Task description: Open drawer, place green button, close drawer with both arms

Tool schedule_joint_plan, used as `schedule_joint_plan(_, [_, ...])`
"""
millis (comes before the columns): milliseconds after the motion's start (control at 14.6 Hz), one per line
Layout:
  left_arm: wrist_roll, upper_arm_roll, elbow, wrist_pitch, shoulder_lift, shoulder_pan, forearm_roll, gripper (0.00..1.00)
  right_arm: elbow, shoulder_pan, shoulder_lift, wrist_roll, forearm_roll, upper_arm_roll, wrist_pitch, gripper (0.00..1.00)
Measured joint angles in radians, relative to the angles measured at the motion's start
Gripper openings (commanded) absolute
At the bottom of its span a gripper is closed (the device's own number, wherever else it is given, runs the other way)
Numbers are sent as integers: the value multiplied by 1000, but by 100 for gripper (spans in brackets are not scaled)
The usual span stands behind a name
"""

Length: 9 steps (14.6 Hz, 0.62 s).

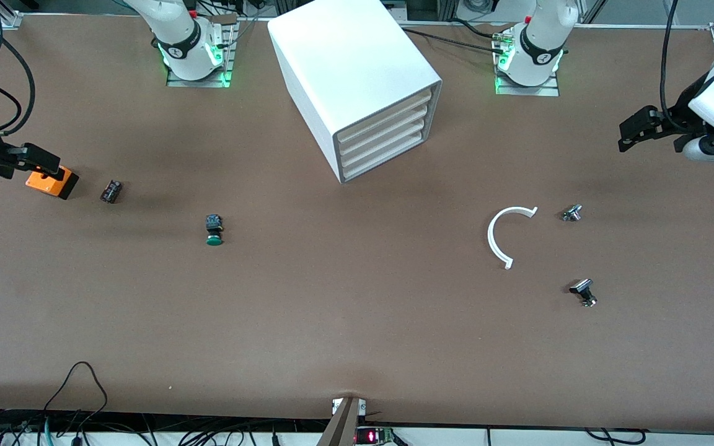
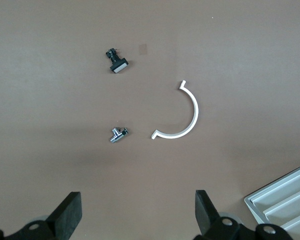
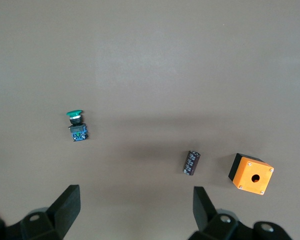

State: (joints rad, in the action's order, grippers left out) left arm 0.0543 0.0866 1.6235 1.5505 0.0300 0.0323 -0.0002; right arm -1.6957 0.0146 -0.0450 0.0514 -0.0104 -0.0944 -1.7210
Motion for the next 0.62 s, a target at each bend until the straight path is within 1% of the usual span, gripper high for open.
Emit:
schedule_joint_plan(274, [0, 0, 0, -11, -1, -10, 0, 100, -88, 0, 61, 0, 0, 0, -56, 100])
schedule_joint_plan(615, [0, 0, 0, -17, -3, -10, 0, 100, -98, 1, 65, -19, 0, 3, -67, 100])
